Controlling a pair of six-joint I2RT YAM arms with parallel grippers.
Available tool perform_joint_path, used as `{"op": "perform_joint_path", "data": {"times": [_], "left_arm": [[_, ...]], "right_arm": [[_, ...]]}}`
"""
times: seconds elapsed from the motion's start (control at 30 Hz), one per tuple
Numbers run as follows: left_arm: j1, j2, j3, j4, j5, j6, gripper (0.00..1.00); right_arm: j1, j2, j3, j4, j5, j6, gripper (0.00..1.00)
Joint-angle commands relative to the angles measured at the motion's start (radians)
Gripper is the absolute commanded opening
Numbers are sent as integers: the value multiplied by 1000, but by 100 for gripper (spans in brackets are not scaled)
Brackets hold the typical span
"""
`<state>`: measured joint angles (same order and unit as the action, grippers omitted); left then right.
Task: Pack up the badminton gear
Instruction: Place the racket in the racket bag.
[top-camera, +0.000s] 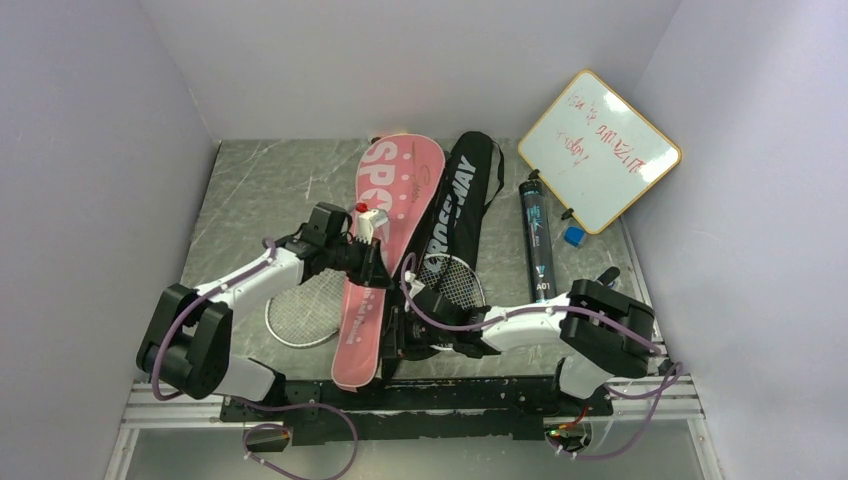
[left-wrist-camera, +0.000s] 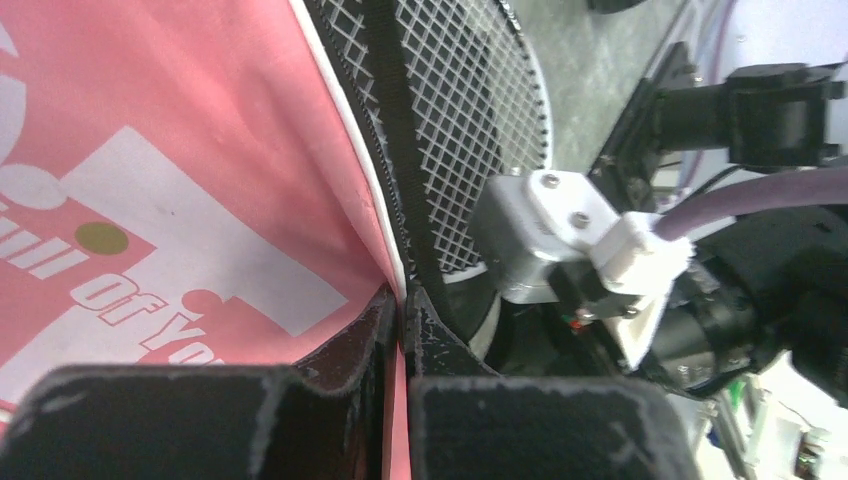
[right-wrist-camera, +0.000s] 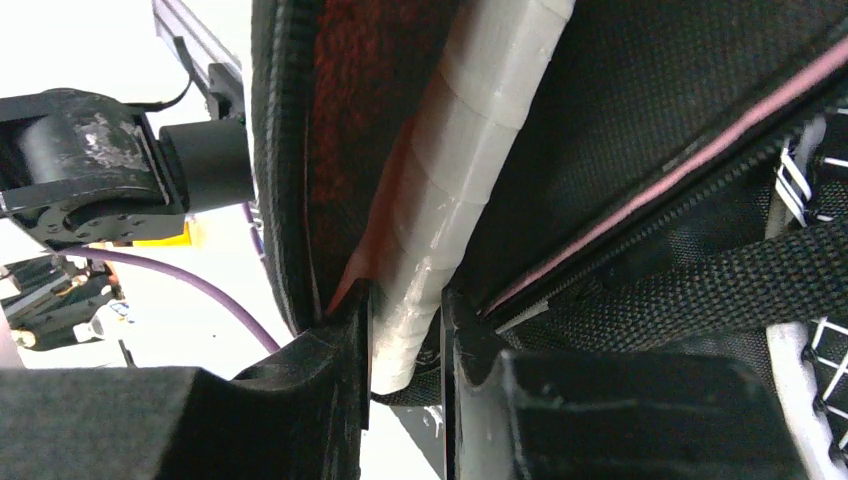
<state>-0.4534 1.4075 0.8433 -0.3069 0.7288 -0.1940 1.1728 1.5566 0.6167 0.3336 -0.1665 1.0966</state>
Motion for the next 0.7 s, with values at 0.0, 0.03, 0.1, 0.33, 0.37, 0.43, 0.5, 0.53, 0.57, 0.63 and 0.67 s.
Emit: {"op": "perform_joint_path", "data": {"times": [0.0, 0.03, 0.1, 0.33, 0.37, 0.43, 0.5, 0.53, 0.57, 0.63, 0.67], "left_arm": [[-19, -74, -75, 278, 292, -287, 8], [-18, -99, -94, 351, 307, -349, 8], [-18, -138, -134, 483, 328, -476, 8], [-13, -174, -178, 601, 306, -597, 8], [-13, -168, -157, 531, 288, -521, 9], [-13, -155, -101, 337, 235, -379, 9], [-13, -145, -40, 157, 162, -243, 10], [-13, -142, -7, 81, 121, -179, 11], [-13, -136, 25, 4, 74, -121, 11], [-14, -119, 87, -133, -22, 0, 11], [-16, -107, 112, -188, -65, 53, 11]], "right_arm": [[-10, 15, 13, 191, 90, -25, 9], [-10, 14, -1, 214, 101, -27, 9], [-11, 8, -33, 265, 116, -27, 10], [-14, -15, -112, 388, 104, -27, 25], [-14, -24, -118, 377, 103, -30, 29], [-16, -62, -128, 340, 113, -40, 39], [-17, -135, -142, 284, 152, -54, 50], [-17, -173, -151, 251, 177, -64, 53], [-17, -212, -157, 210, 215, -75, 54], [-19, -292, -157, 94, 293, -87, 55], [-22, -333, -155, 32, 329, -90, 57]]}}
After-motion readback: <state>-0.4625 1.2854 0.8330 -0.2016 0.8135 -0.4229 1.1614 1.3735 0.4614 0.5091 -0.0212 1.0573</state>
